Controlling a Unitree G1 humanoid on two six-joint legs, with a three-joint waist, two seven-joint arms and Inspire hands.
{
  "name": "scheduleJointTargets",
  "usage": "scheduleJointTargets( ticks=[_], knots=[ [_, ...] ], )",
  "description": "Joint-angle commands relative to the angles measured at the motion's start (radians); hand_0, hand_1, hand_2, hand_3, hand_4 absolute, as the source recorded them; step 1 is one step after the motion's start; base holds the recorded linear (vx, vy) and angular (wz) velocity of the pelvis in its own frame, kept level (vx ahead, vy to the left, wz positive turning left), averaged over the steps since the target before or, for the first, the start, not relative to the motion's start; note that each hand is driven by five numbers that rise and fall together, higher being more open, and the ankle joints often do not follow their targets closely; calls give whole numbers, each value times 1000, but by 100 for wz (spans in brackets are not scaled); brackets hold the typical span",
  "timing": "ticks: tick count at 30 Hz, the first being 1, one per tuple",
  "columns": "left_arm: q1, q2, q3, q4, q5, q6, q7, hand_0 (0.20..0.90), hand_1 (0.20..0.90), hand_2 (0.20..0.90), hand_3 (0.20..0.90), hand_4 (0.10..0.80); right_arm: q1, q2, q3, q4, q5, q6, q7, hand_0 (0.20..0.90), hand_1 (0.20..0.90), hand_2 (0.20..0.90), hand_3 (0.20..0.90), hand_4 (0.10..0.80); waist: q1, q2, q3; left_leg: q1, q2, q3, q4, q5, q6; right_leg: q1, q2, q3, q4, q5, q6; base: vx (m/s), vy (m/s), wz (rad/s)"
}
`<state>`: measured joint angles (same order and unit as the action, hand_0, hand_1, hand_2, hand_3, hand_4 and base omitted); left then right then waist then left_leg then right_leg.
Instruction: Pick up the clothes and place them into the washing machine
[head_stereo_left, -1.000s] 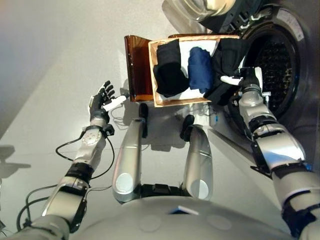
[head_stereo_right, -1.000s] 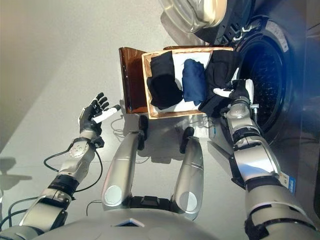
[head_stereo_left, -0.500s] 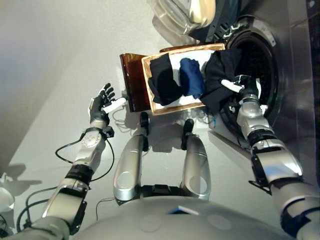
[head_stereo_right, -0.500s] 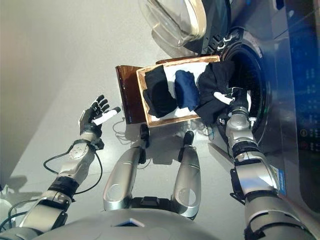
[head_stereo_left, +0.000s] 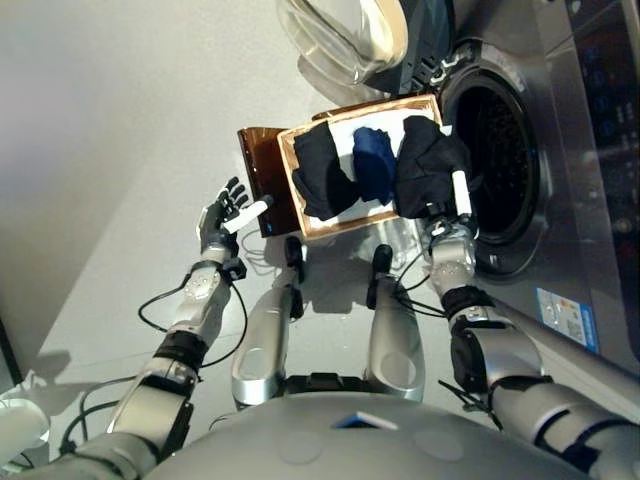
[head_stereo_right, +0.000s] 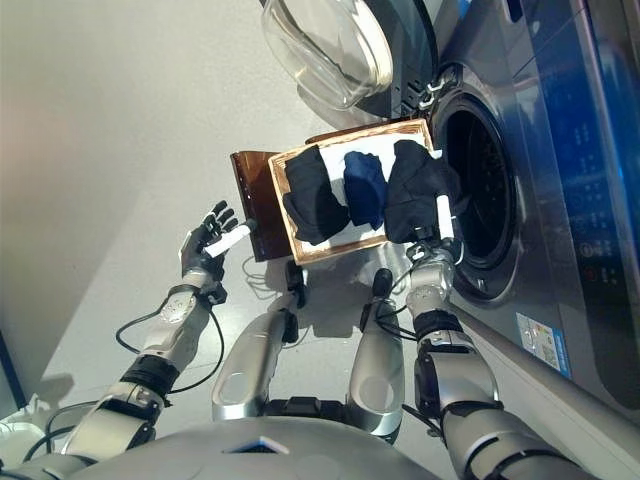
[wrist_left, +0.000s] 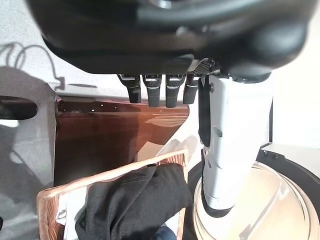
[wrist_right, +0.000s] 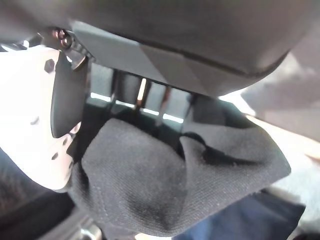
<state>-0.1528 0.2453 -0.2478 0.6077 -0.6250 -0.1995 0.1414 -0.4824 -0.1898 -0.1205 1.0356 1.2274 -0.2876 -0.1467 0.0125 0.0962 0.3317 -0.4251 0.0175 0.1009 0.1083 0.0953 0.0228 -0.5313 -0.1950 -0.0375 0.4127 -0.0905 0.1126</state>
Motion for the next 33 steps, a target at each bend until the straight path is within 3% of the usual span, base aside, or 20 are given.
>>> scheduleJointTargets(
  ticks=[1,8,14,18,28,33],
  knots=[
    [-28,3,-5,1,-18,-77,14,900,900,900,900,800,-7,-36,-20,-27,42,-81,40,200,200,200,200,300,6,2,-59,37,6,-27,63,-125,-85,50,-28,2,-146,108,23,0,0,0],
    [-33,1,-8,-9,-26,-80,14,900,900,900,900,800,-21,-31,-51,-40,130,-100,64,200,200,200,200,300,7,11,-60,36,6,-29,61,-127,-86,48,-27,2,-145,100,23,5,0,0],
    [-43,0,-21,-5,-30,-79,11,900,900,900,900,800,-77,-52,-147,-1,270,-136,69,200,200,200,200,300,11,22,-62,32,4,-31,67,-135,-86,44,-30,3,-136,91,23,11,-5,0],
    [-31,-1,-41,-23,-51,-69,3,900,900,900,900,800,-145,-89,-237,-8,346,-212,30,200,200,200,200,300,17,41,-70,27,0,-33,67,-137,-86,39,-30,7,-136,88,25,10,5,0],
    [-5,26,-55,-55,-30,-67,-9,900,900,900,900,800,-191,-217,-214,23,195,-203,-43,200,200,200,200,300,22,46,-78,15,1,-25,72,-143,-86,22,-27,15,-130,88,25,2,-2,-1],
    [-7,38,-43,-58,-16,-77,-12,900,900,900,900,800,-152,-243,-69,38,-14,-107,-44,200,200,200,200,300,19,37,-66,6,7,-14,91,-152,-88,9,-23,23,-115,82,21,-7,-3,0]
  ],
)
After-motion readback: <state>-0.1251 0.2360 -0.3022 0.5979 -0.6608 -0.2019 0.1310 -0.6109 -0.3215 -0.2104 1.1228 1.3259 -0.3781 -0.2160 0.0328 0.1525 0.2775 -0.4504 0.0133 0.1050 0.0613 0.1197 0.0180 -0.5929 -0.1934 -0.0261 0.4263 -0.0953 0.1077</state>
